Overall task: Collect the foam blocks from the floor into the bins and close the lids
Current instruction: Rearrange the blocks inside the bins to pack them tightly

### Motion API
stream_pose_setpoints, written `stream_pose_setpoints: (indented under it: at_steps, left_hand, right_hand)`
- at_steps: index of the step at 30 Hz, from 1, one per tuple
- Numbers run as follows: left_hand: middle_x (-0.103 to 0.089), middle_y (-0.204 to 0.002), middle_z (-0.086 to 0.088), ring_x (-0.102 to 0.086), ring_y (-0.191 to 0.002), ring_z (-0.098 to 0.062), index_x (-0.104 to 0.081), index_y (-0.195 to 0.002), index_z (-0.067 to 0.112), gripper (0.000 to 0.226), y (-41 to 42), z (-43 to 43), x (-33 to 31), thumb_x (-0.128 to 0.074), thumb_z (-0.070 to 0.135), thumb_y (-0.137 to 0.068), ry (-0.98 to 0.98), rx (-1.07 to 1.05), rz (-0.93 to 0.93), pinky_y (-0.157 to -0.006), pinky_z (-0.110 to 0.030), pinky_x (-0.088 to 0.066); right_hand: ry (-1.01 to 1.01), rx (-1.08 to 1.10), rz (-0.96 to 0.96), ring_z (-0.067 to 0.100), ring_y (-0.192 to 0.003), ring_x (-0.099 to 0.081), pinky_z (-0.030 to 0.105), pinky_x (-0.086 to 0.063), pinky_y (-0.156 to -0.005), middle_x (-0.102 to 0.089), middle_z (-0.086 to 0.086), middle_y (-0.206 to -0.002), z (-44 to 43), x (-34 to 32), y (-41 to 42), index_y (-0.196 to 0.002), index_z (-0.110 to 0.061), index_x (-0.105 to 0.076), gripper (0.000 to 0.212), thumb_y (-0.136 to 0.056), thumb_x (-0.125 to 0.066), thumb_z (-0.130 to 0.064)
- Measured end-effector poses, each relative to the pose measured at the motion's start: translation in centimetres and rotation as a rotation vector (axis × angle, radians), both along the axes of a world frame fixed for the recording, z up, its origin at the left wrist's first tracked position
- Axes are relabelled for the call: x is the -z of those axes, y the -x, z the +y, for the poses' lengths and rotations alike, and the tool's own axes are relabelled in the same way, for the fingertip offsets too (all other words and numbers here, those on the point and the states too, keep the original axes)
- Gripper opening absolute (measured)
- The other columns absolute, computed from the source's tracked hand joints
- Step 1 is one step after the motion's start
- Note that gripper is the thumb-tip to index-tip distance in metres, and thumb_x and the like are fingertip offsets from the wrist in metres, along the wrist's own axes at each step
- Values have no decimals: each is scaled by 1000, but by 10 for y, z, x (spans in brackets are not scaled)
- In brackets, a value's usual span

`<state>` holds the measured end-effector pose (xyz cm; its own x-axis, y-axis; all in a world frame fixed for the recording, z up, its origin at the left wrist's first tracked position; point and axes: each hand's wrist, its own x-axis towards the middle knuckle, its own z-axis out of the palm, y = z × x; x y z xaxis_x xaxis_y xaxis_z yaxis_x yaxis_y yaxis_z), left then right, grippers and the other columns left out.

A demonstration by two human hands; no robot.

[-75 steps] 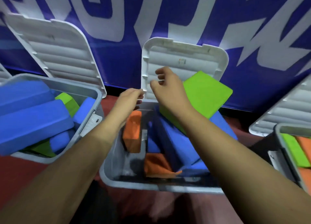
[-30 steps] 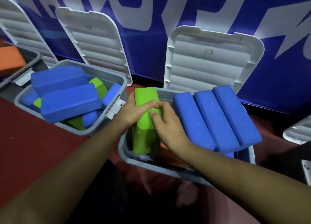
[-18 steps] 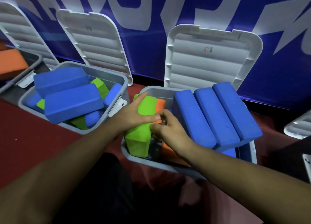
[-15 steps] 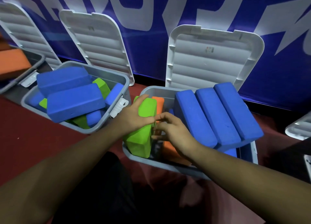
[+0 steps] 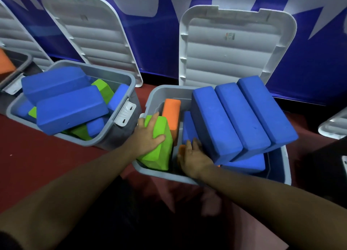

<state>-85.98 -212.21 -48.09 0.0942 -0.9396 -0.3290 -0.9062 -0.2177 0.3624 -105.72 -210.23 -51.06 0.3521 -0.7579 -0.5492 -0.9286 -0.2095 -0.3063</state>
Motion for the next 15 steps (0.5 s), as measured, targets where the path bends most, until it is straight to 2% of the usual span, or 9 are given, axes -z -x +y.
stream_pose_setpoints:
  at_steps: [2,3,5,7,10,15]
  left_hand:
    - [-19,-157,-25,-29,-139,-45,-25,-154,14,88,1,-1,14,-45,59,-81,207,170,-157,-114,-54,-28]
    - [-19,-159,-23,-26,-143,-43,-28,-152,4,90,4,-3,19,-40,58,-81,264,261,-188,-115,-54,-28]
    - [-14,-161,-20,-12,-150,-36,-23,-152,-3,91,15,-6,30,-35,55,-83,283,366,-166,-121,-48,-17]
    - [-10,-162,-21,-3,-150,-36,-20,-154,3,89,18,-10,43,-34,54,-83,280,405,-150,-122,-47,-12]
    - [-15,-160,-24,-9,-149,-43,-23,-155,19,78,4,-12,68,-41,51,-87,295,447,-197,-117,-58,-23]
    - [-18,-158,-30,-7,-148,-45,-28,-154,12,73,22,-12,104,-36,54,-95,272,527,-268,-120,-56,-16]
  right_hand:
    - [-26,55,-17,40,-150,10,45,-2,-122,7,29,-160,5,13,2,-152,8,-1,70,-106,-27,-37]
    - [-19,75,-36,37,-150,12,42,0,-121,11,27,-161,8,22,2,-153,8,2,71,-106,-27,-37]
    - [10,89,-61,33,-151,14,39,1,-121,14,24,-162,12,29,0,-153,7,3,71,-106,-25,-38]
    - [60,85,-74,32,-151,14,38,3,-123,13,24,-162,14,30,-1,-153,7,2,72,-106,-23,-41]
    - [93,101,-118,28,-151,14,38,2,-123,11,21,-163,15,38,4,-154,5,1,76,-105,-24,-47]
    - [164,80,-152,24,-151,17,33,11,-121,11,18,-164,24,42,9,-155,1,3,76,-104,-25,-48]
